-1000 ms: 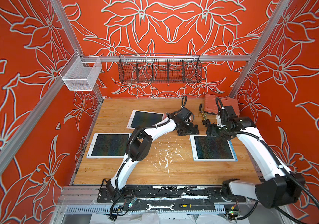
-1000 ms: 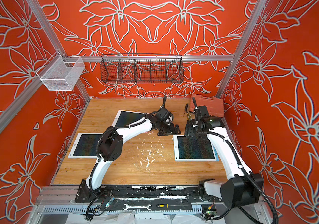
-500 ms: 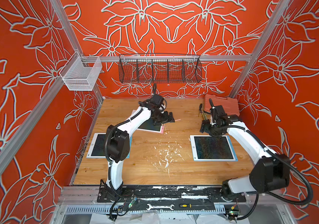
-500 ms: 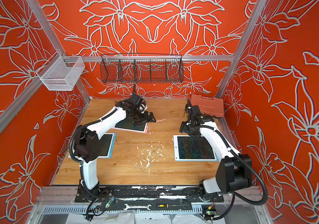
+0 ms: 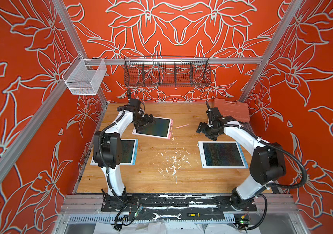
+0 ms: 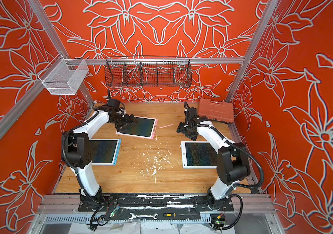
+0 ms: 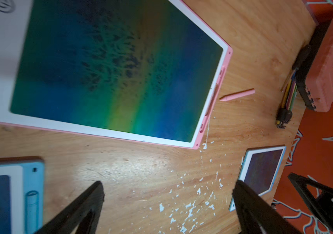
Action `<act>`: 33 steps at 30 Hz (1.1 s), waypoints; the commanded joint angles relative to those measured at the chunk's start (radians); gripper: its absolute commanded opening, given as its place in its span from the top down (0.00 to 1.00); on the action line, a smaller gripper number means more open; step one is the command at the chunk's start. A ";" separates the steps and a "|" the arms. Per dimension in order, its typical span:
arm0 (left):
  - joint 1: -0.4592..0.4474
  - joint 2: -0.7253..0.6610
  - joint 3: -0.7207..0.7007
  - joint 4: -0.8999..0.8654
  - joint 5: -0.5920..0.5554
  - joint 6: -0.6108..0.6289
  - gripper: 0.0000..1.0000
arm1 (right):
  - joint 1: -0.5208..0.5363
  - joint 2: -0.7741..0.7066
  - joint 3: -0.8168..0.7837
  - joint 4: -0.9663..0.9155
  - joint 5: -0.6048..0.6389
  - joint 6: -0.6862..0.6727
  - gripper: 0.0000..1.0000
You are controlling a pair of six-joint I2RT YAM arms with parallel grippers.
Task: Place the stylus back onto the writing tablet
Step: Move the writing tablet to the center of the board.
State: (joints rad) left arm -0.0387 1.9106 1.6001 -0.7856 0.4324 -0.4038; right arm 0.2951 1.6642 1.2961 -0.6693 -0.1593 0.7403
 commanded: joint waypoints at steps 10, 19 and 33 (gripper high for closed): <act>0.183 0.075 0.035 0.032 -0.016 0.084 0.03 | 0.070 0.216 0.146 0.157 -0.060 0.130 0.14; 0.250 0.226 0.161 0.057 0.012 0.057 0.03 | 0.123 0.364 0.279 0.172 -0.091 0.144 0.15; 0.250 0.412 0.334 0.012 0.071 0.058 0.03 | 0.136 0.524 0.424 0.148 -0.133 0.107 0.15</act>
State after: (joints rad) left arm 0.2131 2.2925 1.9038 -0.7425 0.4744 -0.3557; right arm 0.4229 2.1532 1.6882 -0.4976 -0.2771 0.8459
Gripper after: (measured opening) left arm 0.974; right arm 0.852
